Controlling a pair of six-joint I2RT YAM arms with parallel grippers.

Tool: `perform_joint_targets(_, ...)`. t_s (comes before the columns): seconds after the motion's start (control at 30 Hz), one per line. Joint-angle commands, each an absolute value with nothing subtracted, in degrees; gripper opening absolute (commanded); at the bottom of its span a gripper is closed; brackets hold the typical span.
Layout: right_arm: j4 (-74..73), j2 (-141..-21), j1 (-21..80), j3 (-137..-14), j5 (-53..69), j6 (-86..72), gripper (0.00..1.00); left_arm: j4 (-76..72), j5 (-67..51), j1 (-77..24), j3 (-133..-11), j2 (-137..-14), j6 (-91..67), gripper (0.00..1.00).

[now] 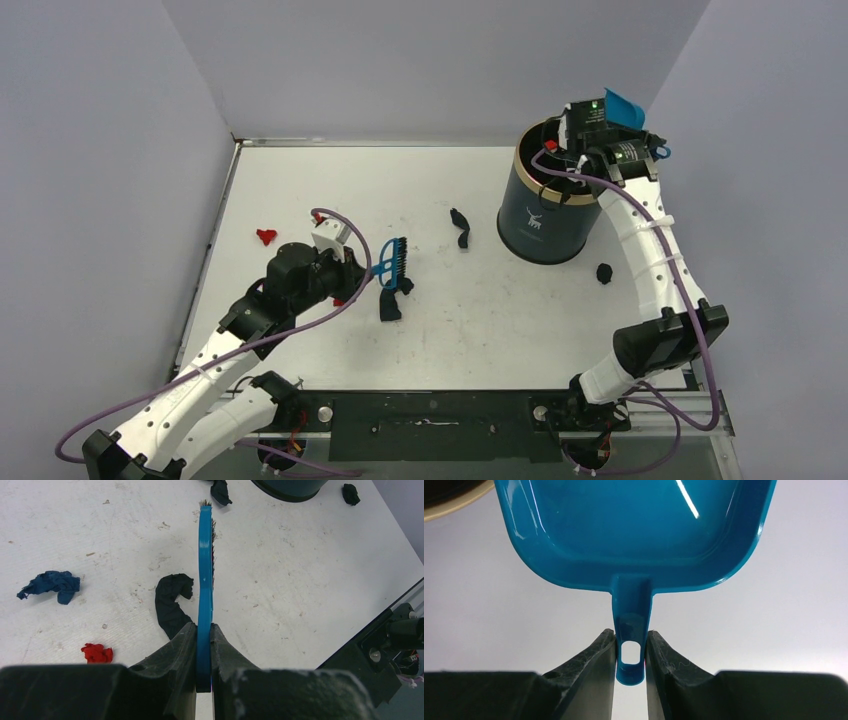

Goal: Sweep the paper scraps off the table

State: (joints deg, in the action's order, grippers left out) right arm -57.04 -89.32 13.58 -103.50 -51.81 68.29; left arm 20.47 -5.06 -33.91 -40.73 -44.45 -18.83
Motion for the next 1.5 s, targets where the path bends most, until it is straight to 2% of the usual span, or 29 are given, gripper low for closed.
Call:
perform_joint_targets(0.0, -53.01, -86.01, 13.56, -109.87, -49.46, 62.28, 0.05, 18.63, -4.08, -33.84, -40.96, -43.88, -18.72, 0.00)
perform_joint_targets(0.23, -56.31, -84.39, 15.22, -116.15, -38.03, 49.33, 0.05, 21.87, 1.61, -33.84, -43.83, -45.74, -18.28, 0.00)
perform_joint_targets(0.4, -61.79, -81.66, 17.45, -115.96, -23.66, 40.66, 0.05, 28.99, 6.20, -33.84, -48.87, -48.38, -19.16, 0.00)
perform_joint_targets(0.63, -74.23, -76.52, 20.41, -103.75, 7.22, 40.27, 0.05, 44.67, 12.77, -33.84, -59.98, -53.07, -19.95, 0.00)
perform_joint_targets(0.73, -79.46, -75.17, 22.00, -97.47, 14.06, 42.97, 0.05, 51.25, 14.82, -33.84, -64.05, -54.88, -20.30, 0.00)
perform_joint_targets(1.03, -78.72, -69.81, 24.57, -74.96, 17.90, 47.83, 0.05, 62.73, 27.56, -33.75, -68.38, -60.01, -18.35, 0.00)
perform_joint_targets(1.17, -75.45, -69.65, 27.59, -67.01, 18.48, 45.53, 0.05, 64.82, 29.02, -33.75, -68.17, -63.26, -19.00, 0.00)
perform_joint_targets(1.47, -59.35, -72.04, 39.79, -54.72, 3.31, 32.66, 0.05, 59.76, 26.17, -33.66, -63.86, -69.75, -20.08, 0.00)
